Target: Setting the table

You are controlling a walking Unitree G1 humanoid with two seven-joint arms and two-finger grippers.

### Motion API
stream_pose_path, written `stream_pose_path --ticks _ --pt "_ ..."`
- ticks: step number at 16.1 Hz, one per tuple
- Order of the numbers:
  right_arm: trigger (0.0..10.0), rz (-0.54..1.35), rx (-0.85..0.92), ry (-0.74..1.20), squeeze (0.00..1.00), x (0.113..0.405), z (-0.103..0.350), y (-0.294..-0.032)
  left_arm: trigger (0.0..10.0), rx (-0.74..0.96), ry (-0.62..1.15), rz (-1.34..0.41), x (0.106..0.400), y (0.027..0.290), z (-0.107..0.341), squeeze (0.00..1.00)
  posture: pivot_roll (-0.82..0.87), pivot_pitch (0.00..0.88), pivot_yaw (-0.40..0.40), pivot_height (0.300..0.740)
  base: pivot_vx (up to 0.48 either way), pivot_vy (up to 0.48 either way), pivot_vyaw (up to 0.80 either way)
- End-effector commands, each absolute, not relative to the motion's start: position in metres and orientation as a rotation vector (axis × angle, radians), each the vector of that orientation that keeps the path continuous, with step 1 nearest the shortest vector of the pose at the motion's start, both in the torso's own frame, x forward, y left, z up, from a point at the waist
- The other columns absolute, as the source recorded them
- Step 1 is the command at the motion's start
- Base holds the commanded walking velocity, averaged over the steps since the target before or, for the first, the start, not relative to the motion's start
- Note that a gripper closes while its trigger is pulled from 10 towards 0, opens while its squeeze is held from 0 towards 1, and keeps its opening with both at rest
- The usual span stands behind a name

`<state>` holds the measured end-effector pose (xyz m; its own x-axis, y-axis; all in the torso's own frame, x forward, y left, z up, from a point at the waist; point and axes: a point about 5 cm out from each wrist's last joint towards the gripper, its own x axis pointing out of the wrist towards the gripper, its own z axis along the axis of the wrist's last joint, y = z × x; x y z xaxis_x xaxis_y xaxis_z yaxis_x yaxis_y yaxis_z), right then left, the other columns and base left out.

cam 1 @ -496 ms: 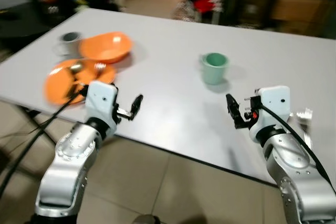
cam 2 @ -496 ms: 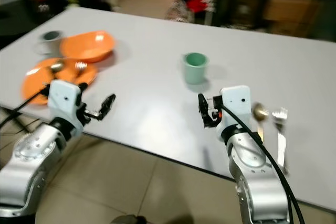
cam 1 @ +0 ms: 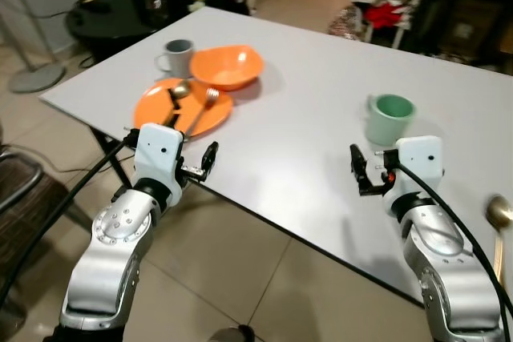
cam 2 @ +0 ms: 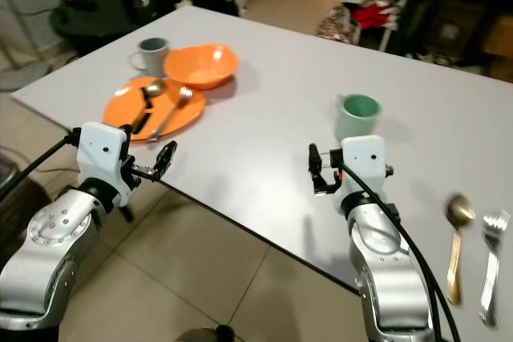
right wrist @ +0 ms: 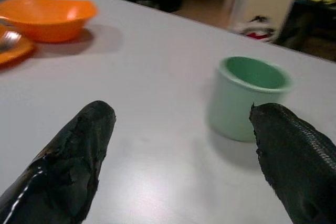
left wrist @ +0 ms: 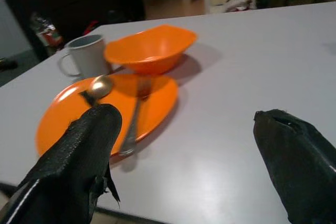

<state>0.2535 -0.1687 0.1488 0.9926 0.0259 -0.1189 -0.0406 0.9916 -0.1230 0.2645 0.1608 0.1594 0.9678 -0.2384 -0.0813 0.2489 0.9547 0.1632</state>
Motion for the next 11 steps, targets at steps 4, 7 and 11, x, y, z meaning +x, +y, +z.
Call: stream_pose_path --ticks 4,7,11 --pt "10.0 0.027 -0.015 0.110 1.00 0.254 0.149 -0.166 10.0 0.165 0.072 -0.236 0.267 0.161 0.160 0.00 0.04 0.000 0.066 0.740 0.000 0.000 0.80" --pt "10.0 0.053 -0.012 0.118 1.00 0.254 0.147 -0.162 10.0 0.165 0.078 -0.231 0.266 0.163 0.159 0.00 0.04 0.000 0.061 0.740 0.000 0.196 0.77" --pt "10.0 0.080 -0.001 0.134 1.00 0.254 0.145 -0.158 10.0 0.171 0.084 -0.218 0.266 0.166 0.159 0.00 0.05 0.000 0.053 0.740 0.000 0.366 0.00"
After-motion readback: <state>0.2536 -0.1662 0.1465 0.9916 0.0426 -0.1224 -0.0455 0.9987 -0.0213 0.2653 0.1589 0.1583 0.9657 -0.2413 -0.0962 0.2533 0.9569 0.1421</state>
